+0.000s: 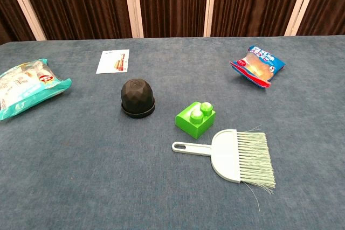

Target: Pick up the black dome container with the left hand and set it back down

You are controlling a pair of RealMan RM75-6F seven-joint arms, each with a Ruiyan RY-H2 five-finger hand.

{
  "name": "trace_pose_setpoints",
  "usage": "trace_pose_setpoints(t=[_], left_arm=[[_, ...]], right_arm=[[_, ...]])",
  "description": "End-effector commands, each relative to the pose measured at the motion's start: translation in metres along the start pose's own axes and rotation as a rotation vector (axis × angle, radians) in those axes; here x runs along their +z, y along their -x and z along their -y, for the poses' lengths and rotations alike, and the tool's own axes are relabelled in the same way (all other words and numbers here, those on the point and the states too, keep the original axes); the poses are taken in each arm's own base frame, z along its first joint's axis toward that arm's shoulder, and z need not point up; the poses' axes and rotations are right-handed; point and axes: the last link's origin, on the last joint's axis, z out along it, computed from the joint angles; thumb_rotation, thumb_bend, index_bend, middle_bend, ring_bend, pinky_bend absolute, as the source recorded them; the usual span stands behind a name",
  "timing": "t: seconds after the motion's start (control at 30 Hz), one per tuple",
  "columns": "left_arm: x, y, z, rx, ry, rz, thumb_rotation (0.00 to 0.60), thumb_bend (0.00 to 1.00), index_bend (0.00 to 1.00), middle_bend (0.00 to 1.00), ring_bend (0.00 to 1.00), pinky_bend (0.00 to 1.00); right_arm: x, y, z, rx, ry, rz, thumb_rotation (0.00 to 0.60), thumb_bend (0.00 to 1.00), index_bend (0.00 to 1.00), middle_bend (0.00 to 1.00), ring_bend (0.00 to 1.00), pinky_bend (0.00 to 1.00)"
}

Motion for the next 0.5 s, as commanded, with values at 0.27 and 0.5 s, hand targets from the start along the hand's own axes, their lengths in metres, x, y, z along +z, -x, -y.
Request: trace_pose_setpoints(t=[0.27,0.5], left_arm=[[-0.004,-0.006,0.002,-0.018,-0.003,-0.025,0.600,0.34,0.13,0.05,0.00,0.00],[-0.001,0.000,-0.003,-0.011,0.024,-0.006,0.600,0.34,0.12,0.05,0.00,0.00]], right_arm=[[0.002,0.001,0.003,0.015,-0.006,0.034,0.600,0.21,0.00,0.01,0.08,0.00],[-0.004,-0.007,0.003,0.039,-0.013,0.005,0.600,0.21,0.00,0.01,0.08,0.00]])
